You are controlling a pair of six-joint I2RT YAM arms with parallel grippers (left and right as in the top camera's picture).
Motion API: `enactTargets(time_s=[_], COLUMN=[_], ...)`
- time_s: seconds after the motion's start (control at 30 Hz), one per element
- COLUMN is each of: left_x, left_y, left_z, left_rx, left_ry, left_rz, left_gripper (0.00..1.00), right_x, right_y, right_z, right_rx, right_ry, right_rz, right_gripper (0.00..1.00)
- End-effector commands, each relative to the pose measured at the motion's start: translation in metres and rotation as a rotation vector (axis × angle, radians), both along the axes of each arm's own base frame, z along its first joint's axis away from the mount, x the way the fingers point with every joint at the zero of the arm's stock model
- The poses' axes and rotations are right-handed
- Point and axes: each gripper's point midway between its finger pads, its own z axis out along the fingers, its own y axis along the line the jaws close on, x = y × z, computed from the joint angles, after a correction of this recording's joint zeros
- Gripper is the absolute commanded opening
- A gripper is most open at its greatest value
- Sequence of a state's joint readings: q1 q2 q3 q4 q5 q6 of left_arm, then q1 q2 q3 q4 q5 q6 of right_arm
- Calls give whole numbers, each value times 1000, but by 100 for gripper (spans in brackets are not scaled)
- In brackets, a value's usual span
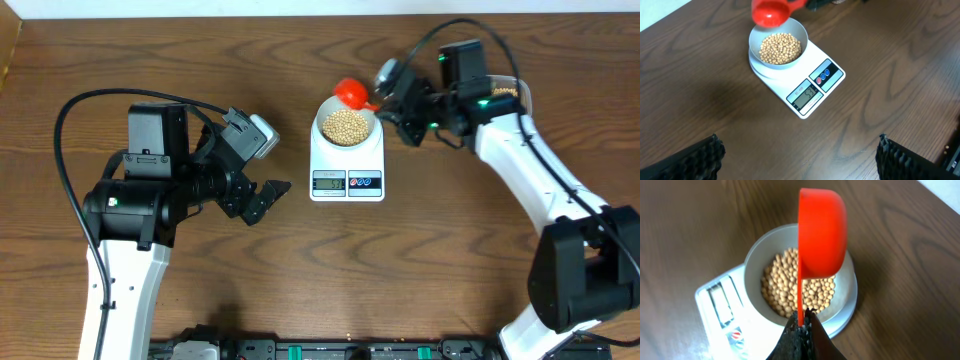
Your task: Scoop item into bowl and weigh 50g on scale
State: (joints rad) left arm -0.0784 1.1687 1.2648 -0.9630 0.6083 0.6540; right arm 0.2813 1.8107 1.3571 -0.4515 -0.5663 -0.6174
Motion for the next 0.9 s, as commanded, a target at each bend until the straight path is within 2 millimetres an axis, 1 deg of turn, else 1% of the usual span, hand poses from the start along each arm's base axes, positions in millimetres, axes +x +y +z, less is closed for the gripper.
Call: enactTargets(time_s=[0.0, 0.07, 0.23, 0.4, 0.5, 0.6, 0.87], left_x=[1, 1, 1, 1, 1, 1, 1], left_y=[-1, -1, -1, -1, -1, -1, -1], left_z=[13, 13, 13, 13, 13, 13, 13], left_rx=[-21, -21, -21, -21, -21, -21, -21], left_ry=[-29, -29, -29, -29, -29, -29, -29], left_rz=[-3, -3, -3, -3, -3, -3, -3], left_gripper=[99, 99, 99, 99, 99, 99, 99], right_x=[2, 0, 2, 3, 4, 2, -8], right_y=[2, 5, -3, -5, -6, -3, 3], right_z=[-22, -23, -28, -31, -37, -42, -46], right_rx=[-173, -195, -252, -293, -321, -326, -335], right_ry=[-80, -97, -112, -144, -146, -137, -110], right_rz=[47, 70, 57, 83, 87, 96, 121], right_gripper=[1, 1, 1, 1, 1, 1, 1])
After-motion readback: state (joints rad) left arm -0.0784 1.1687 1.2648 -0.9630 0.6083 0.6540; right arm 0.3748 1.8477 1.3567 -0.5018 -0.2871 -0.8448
